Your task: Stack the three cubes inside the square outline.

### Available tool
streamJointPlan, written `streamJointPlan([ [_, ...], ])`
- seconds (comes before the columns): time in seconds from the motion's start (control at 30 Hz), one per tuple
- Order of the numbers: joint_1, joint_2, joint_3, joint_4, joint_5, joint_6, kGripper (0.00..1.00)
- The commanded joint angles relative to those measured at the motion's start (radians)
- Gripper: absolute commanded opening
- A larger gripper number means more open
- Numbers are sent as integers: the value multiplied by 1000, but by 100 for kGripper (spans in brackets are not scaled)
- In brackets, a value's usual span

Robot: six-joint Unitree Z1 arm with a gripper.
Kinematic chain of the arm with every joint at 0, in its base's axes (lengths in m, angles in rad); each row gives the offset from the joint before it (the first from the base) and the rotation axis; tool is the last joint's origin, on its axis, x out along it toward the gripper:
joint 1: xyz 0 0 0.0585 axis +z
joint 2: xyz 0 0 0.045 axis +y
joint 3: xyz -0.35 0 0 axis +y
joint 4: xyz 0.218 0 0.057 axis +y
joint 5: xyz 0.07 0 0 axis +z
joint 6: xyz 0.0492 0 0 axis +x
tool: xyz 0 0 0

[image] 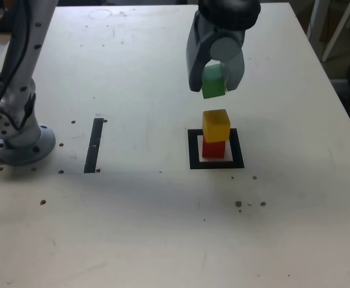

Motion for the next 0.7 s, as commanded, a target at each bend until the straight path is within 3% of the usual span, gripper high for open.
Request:
streamJointPlan([
  [0.0,-12,-9,-7,16,5,-5,33],
  [0.67,-136,-6,-5,16,9,-67,33],
])
